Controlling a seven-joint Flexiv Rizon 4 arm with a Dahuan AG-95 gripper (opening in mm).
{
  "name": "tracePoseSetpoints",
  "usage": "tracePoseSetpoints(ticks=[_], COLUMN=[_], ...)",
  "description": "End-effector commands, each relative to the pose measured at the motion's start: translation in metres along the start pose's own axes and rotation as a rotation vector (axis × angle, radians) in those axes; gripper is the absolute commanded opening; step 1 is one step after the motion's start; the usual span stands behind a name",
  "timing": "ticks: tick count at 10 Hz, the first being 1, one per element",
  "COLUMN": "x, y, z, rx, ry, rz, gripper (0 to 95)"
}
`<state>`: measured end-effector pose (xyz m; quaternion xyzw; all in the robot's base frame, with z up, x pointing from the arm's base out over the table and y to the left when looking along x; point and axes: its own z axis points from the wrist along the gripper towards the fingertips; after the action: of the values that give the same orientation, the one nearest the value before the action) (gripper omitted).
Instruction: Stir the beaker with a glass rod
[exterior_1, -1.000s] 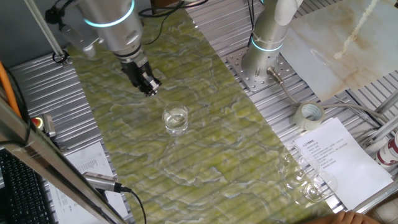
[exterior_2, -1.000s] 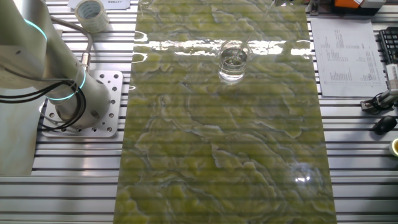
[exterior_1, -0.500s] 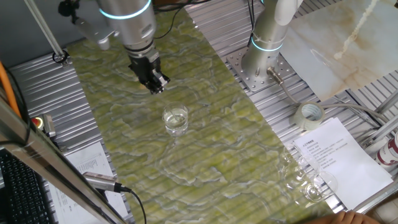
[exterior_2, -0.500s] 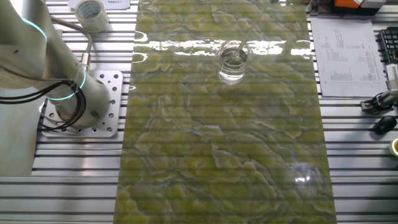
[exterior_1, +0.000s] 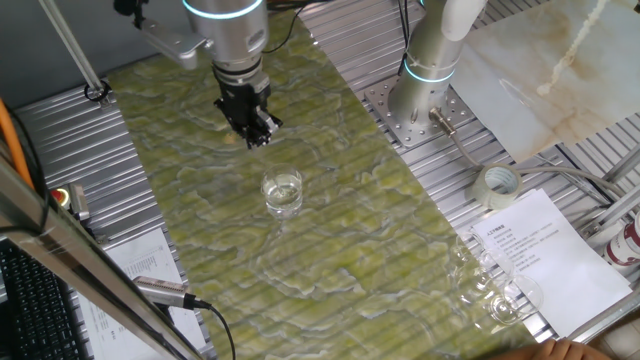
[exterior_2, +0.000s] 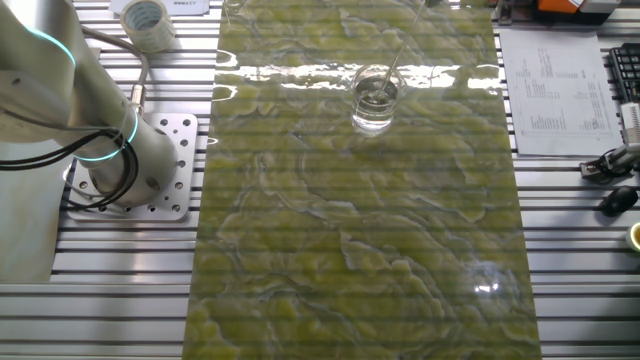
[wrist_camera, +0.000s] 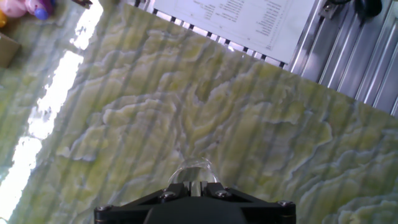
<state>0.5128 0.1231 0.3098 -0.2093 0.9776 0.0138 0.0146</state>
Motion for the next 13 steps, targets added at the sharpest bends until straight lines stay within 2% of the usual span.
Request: tracePoseSetpoints(ticks=[1,4,7,13], x=[0.003,0.0038,0.0032,0.0032], y=[-0.0011,-0.0016,-0.0019,-0.0019], z=[0.0006,0.0,0.0,0.0], rx=[0.003,0.006,0.002,0.002], ry=[-0.015,-0.032,-0.028,-0.046], rz=[-0.021,-0.035,-0.024,-0.023], gripper=[0.0,0.0,0.0,0.0])
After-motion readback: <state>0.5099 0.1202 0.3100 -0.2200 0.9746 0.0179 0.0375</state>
